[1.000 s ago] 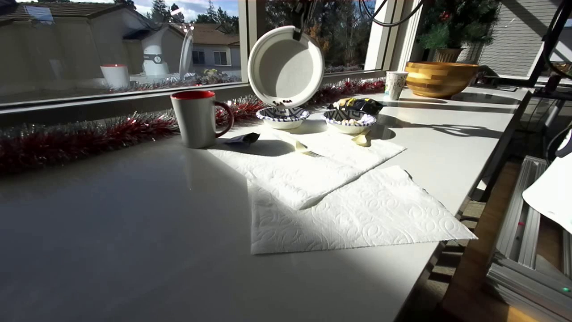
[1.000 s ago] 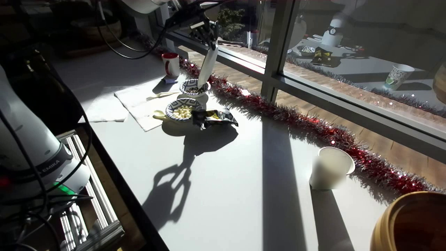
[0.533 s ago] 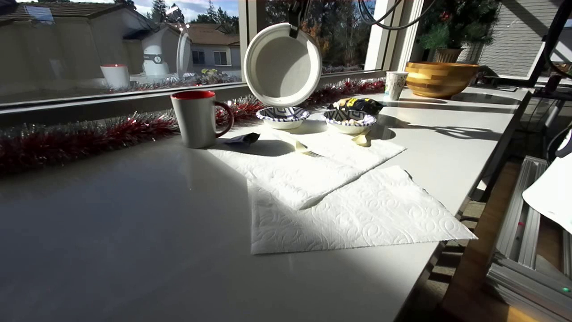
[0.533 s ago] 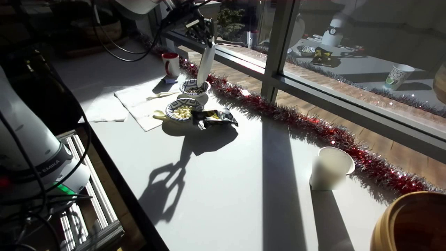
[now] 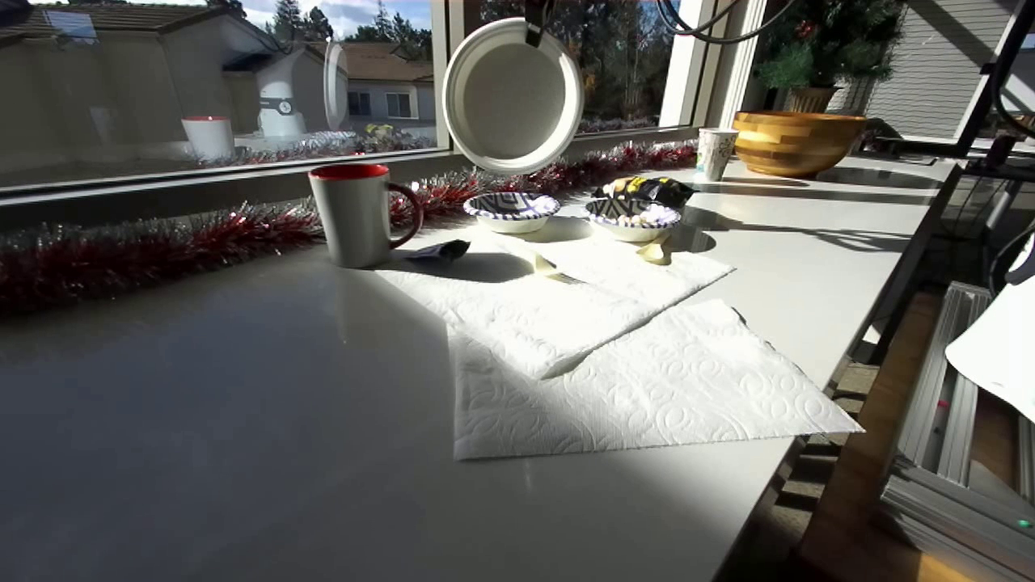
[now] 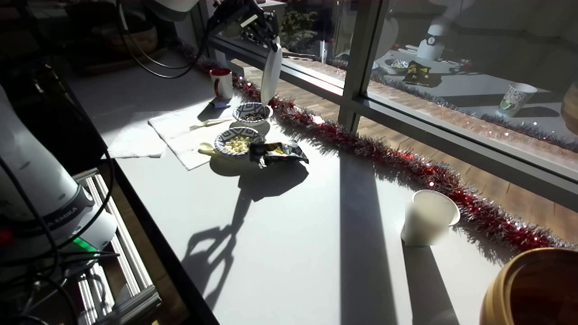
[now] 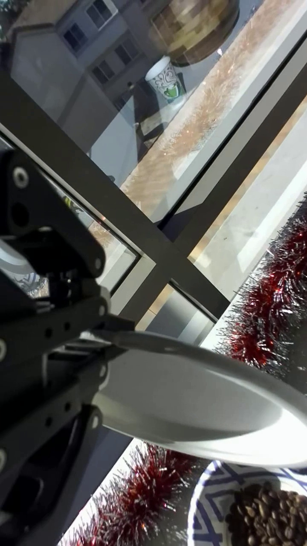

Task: Pour the beans on the plate into the bowl

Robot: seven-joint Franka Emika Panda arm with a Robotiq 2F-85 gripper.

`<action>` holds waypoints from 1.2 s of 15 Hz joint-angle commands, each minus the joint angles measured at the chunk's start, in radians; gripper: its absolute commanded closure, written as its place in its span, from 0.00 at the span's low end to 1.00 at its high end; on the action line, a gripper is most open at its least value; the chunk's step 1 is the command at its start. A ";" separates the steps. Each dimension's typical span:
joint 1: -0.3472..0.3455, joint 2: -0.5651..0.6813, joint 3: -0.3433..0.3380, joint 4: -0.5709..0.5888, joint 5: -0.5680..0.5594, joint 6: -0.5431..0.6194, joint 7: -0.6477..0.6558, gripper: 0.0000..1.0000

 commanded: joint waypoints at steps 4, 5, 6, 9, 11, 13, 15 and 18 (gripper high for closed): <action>-0.002 -0.052 -0.012 -0.047 0.090 0.026 -0.039 0.99; -0.014 -0.067 -0.010 -0.054 0.157 0.032 -0.076 0.99; -0.020 -0.089 -0.020 -0.061 0.233 0.038 -0.112 0.99; -0.035 -0.157 -0.060 -0.078 0.478 0.044 -0.223 0.99; 0.072 -0.198 -0.200 -0.105 0.642 0.034 -0.306 0.99; 0.149 -0.254 -0.319 -0.147 0.804 0.016 -0.420 0.99; 0.173 -0.316 -0.403 -0.198 0.964 0.006 -0.541 0.99; 0.106 -0.411 -0.466 -0.283 1.167 -0.011 -0.688 0.99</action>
